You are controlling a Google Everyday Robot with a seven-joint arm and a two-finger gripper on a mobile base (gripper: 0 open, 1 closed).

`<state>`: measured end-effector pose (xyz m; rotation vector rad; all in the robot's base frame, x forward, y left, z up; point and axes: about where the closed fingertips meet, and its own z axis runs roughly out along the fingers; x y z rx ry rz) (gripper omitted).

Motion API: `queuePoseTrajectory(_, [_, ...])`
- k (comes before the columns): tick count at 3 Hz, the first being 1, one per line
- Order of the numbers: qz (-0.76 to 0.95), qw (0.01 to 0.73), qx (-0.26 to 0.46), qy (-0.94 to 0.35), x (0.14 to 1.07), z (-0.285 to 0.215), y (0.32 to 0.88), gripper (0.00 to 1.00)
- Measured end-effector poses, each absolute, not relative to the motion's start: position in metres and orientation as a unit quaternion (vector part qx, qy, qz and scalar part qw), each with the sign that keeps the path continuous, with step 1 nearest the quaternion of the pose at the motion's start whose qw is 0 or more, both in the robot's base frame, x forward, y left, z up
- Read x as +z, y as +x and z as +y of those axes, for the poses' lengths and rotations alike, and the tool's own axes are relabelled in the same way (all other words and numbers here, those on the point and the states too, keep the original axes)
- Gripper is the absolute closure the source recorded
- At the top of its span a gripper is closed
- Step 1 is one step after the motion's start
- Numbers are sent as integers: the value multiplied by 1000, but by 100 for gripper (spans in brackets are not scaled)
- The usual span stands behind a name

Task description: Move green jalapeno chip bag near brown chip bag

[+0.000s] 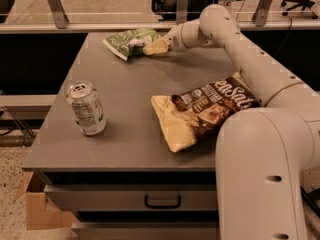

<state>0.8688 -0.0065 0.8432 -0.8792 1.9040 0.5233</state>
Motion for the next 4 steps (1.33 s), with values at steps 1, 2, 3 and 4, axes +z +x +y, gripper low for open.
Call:
queuePoseTrajectory(1, [774,470,222,-361,841,-2,871,57])
queuePoseTrajectory(2, [771,472,220,-367,847,-3,871,88])
queuePoseTrajectory(3, [768,476,218,-369,854,-4,871,100])
queuePoseTrajectory(4, [772,489,196,-356,882,-28,855,100])
